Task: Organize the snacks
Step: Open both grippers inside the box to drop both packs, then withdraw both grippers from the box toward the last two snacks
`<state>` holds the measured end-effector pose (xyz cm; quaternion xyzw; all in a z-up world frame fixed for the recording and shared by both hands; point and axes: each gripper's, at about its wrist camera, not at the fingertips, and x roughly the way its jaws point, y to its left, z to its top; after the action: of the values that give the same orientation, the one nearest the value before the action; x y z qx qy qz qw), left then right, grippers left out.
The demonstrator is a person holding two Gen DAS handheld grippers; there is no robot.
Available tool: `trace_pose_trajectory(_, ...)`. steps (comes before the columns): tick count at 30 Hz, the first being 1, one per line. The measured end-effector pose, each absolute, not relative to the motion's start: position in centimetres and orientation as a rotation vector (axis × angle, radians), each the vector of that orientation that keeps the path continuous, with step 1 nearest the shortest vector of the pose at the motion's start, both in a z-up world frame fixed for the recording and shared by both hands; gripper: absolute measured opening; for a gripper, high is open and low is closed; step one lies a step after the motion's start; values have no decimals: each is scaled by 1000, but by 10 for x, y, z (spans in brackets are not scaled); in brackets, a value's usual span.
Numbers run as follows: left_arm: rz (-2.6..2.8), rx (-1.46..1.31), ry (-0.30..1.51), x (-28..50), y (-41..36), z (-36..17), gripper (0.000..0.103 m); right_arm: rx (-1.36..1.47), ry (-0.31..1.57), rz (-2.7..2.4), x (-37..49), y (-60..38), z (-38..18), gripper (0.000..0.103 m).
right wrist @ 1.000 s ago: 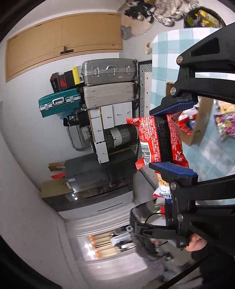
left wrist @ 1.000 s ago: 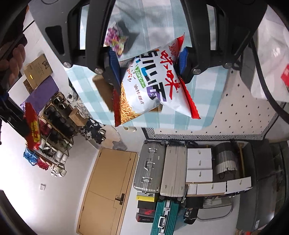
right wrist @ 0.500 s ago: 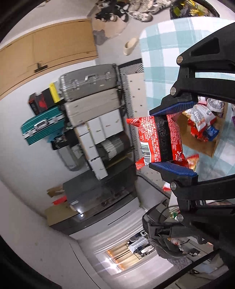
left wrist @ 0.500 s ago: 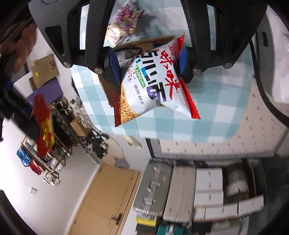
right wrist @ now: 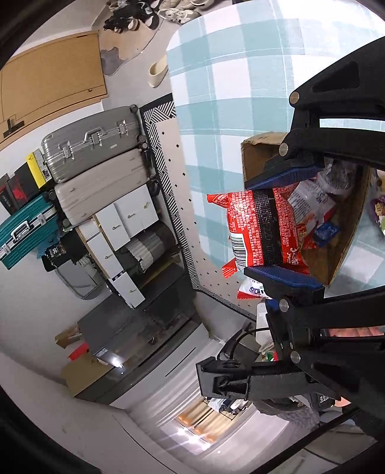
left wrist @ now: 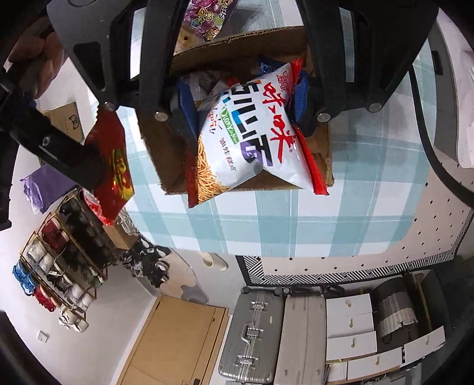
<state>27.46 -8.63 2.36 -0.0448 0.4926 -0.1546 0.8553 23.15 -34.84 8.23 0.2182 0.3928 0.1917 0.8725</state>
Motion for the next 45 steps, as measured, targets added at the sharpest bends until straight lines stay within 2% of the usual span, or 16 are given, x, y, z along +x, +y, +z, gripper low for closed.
trace_pose_trajectory(10, -334, -93, 1067, 280, -85, 22, 52, 404, 860, 368, 237, -345, 69, 50)
trace_pose_trajectory(14, -332, -118, 1067, 280, -76, 29, 63, 393, 864, 375, 235, -342, 66, 51)
trace_pose_trajectory(23, -277, -117, 1017, 269, -54, 53, 72, 369, 918, 372, 237, -335, 54, 55)
trace_pose_trajectory(29, -257, -104, 998, 257, -42, 68, 72, 343, 882, 360, 231, -333, 65, 57)
trace_pose_trajectory(35, -249, -90, 947, 223, -35, 85, 79, 338, 834, 348, 207, -339, 92, 57)
trace_pose_trajectory(36, -248, -82, 934, 214, -34, 88, 79, 340, 824, 346, 201, -341, 97, 59)
trace_pose_trajectory(40, -252, -54, 873, 174, -33, 96, 81, 327, 765, 322, 168, -346, 117, 77)
trace_pose_trajectory(43, -264, -67, 837, 147, -30, 95, 82, 298, 745, 309, 143, -346, 125, 85)
trace_pose_trajectory(45, -263, -42, 809, 128, -32, 94, 82, 282, 723, 305, 126, -346, 130, 87)
